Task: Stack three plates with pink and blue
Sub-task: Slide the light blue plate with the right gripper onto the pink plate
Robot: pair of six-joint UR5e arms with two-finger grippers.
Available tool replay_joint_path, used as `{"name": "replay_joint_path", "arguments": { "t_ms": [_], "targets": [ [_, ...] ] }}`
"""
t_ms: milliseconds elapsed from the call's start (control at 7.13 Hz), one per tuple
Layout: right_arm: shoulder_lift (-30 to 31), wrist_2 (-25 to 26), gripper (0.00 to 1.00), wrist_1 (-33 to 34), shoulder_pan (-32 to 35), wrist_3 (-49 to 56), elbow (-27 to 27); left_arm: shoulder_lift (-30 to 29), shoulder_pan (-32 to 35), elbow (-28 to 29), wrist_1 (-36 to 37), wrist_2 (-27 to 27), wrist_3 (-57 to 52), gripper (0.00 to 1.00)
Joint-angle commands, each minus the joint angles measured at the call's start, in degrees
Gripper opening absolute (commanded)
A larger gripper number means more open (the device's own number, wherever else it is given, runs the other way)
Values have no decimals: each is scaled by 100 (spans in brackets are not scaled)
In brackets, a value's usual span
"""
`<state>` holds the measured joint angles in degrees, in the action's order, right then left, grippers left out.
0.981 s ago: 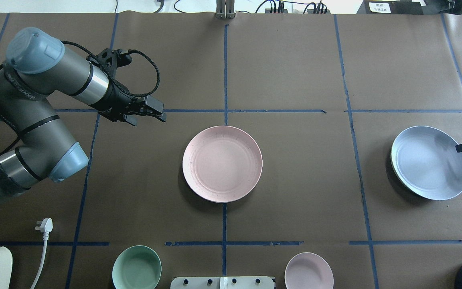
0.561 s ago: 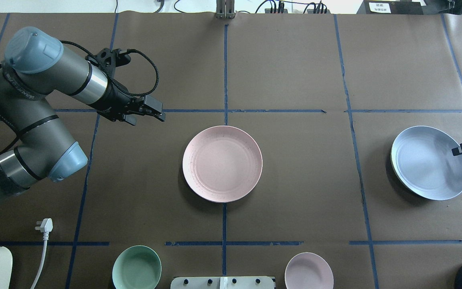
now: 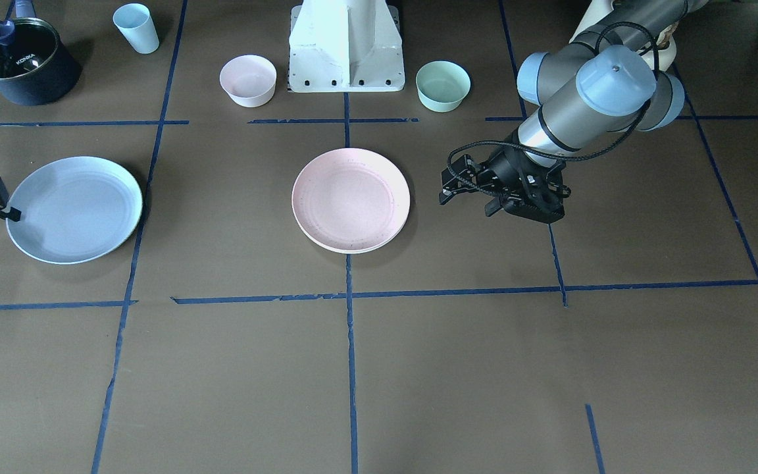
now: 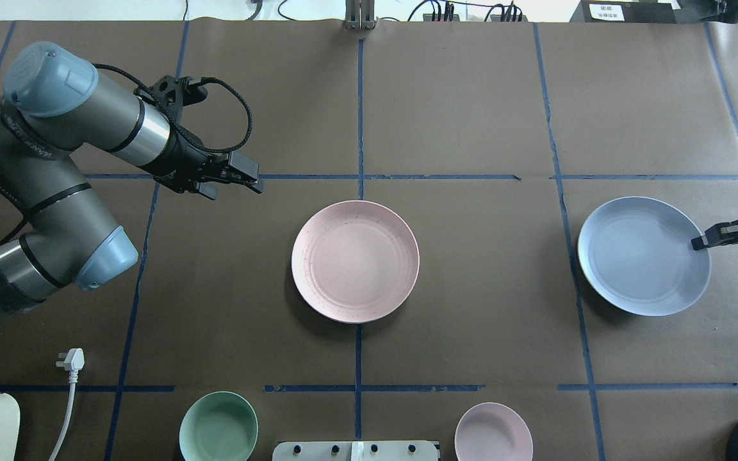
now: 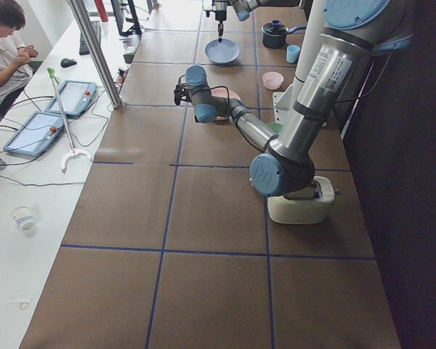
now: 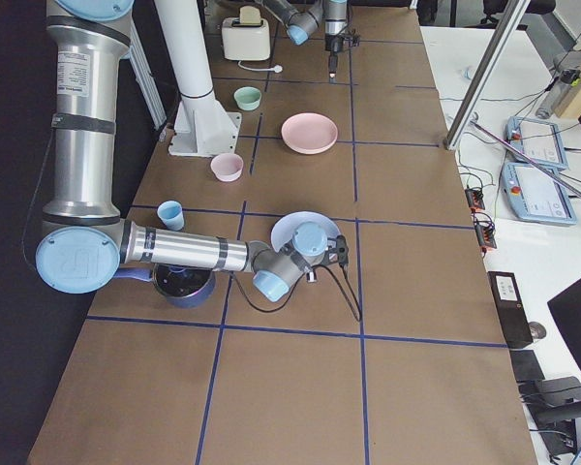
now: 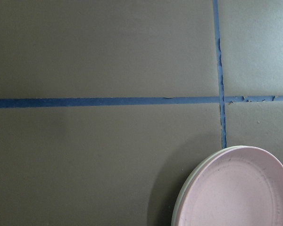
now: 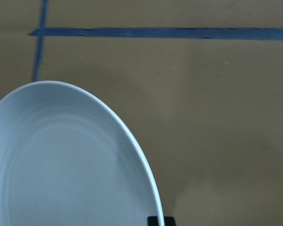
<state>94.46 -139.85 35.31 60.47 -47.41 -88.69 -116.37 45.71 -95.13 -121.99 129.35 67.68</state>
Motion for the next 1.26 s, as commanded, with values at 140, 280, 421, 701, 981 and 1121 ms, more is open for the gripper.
{"name": "replay_joint_path", "arguments": {
  "t_ms": [140, 280, 421, 701, 981, 1121],
  "targets": [
    [-1137, 726, 0, 37, -1243, -2302, -964, 0, 8, -41, -9, -15, 105, 100],
    [-1593, 1140, 0, 194, -1727, -2612, -966, 0, 26, -41, -9, -16, 105, 100],
    [-1972, 1779, 0, 578, -2219, -2842, -983, 0, 61, -41, -9, -16, 105, 100],
    [-2606, 2679, 8, 1579, -2959, -2923, -966, 0, 61, -41, -9, -24, 114, 100],
    [-2845, 3524, 100, 1847, -3479, -3167, -887, 0, 70, -59, -9, -24, 176, 100],
    [-2785, 3474, 100, 1857, -3376, -3169, -921, 0, 96, -59, -9, -24, 176, 100]
  ]
}}
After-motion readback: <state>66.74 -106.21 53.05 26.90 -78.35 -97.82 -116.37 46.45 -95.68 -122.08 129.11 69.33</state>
